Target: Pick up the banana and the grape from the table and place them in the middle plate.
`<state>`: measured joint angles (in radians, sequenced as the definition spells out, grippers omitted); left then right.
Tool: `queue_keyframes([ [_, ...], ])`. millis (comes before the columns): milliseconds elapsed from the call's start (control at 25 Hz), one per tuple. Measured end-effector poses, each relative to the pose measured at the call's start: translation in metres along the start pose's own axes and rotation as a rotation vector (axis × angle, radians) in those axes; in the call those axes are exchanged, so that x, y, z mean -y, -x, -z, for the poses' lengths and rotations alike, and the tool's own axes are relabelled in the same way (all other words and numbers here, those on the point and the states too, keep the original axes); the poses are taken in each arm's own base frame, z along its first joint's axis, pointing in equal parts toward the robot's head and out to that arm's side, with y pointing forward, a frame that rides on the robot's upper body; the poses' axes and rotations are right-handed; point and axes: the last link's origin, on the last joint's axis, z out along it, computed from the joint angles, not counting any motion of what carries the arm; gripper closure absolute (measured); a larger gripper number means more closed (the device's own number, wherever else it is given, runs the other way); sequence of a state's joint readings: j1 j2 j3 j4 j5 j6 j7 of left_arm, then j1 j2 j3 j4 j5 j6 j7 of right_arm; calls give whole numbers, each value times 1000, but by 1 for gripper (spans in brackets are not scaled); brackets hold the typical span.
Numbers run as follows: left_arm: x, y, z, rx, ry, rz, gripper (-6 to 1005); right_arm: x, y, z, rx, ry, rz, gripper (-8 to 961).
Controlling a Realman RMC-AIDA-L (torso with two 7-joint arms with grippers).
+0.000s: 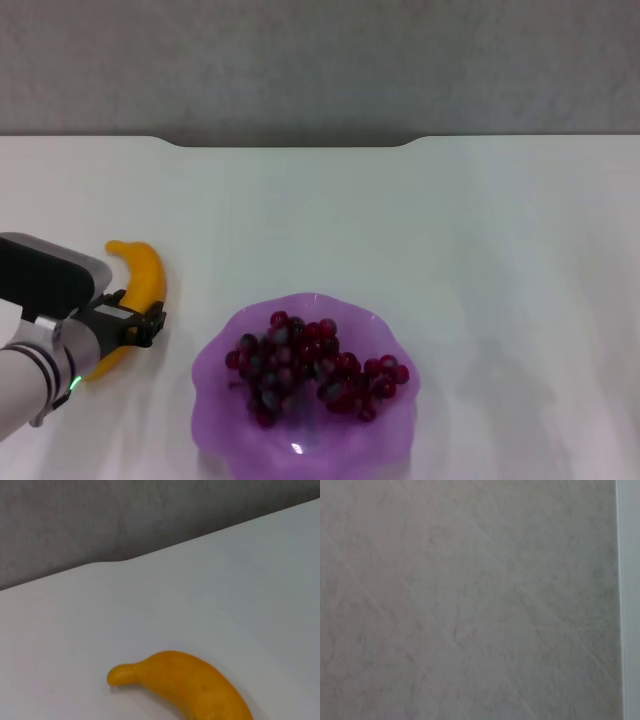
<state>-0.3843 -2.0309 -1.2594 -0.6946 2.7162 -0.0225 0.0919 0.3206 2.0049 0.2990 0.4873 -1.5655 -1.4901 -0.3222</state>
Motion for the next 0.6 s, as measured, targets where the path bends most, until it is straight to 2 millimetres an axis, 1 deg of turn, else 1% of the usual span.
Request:
queue_keyframes([
  [280, -3, -8, -1, -13, 8, 4, 489, 0, -1, 0, -4, 3, 3, 944],
  [600, -9, -29, 3, -57, 33, -1, 490, 0, -1, -1, -6, 4, 5, 944],
])
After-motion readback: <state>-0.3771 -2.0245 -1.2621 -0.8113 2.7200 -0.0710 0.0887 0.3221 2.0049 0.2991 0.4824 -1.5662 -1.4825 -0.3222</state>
